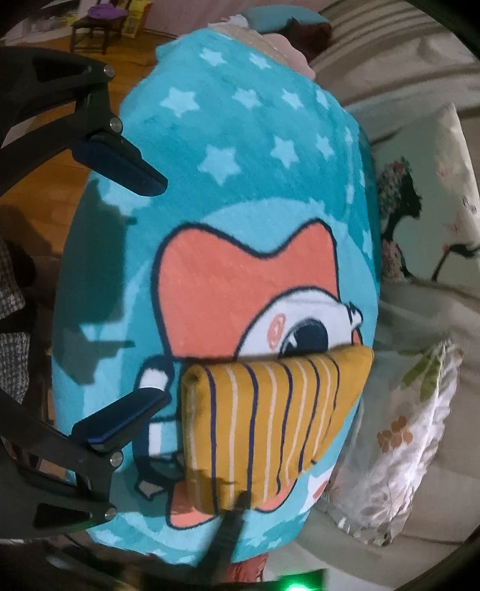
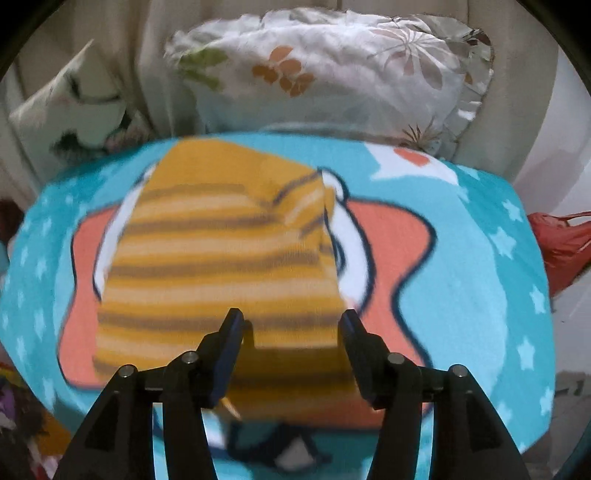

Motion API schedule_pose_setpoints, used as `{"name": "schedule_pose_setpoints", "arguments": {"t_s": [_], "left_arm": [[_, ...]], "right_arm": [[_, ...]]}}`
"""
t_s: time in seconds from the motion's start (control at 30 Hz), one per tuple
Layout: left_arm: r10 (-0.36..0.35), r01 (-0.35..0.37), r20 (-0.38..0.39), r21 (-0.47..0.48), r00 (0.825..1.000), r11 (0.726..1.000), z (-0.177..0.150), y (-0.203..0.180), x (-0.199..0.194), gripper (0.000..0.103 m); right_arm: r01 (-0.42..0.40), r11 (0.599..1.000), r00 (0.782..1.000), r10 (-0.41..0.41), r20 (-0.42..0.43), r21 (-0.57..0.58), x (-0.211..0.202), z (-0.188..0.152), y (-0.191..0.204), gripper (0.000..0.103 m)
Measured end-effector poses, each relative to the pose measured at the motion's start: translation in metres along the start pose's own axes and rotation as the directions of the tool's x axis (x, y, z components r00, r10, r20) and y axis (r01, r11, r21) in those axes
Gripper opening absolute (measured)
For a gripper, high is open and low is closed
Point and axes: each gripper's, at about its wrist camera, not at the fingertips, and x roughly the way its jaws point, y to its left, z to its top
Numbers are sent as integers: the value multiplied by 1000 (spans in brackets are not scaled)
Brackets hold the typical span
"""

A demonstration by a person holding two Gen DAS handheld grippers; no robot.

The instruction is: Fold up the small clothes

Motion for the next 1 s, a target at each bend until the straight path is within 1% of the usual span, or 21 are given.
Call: {"name": "schedule_pose_setpoints", "arguments": {"t_s": [0.1, 0.17, 0.27, 0.47, 0.63, 0.73, 1.0], "left_arm": [[-30, 30, -3, 26, 1000, 999, 2, -9, 1, 103], [-51, 51, -10, 55, 999, 997, 2, -17, 2, 103], [-88, 90, -23, 91, 996, 992, 1, -26, 2, 103], [-132, 138, -48, 137, 990, 981, -4, -36, 3, 103], [-144, 154, -80, 150, 986, 977, -7, -32, 7, 103], [-143, 157, -98, 144, 985, 977, -10, -26, 9, 103], [-126, 136, -95, 106, 987, 985, -12, 6, 8, 103]], "right_arm": [[26, 1000, 999, -26, -24, -13, -5, -26, -3, 59], [29, 999, 999, -28, -44, 23, -8, -41, -11, 59], [45, 996, 997, -40, -69, 77, -13, -58, -24, 59], [101, 988, 992, -91, -83, 117, -25, -80, -33, 62], [127, 983, 989, -115, -94, 133, -29, -90, -31, 62], [129, 983, 988, -117, -98, 131, -30, -91, -25, 63], [118, 988, 990, -110, -83, 100, -30, -87, 8, 65]]}}
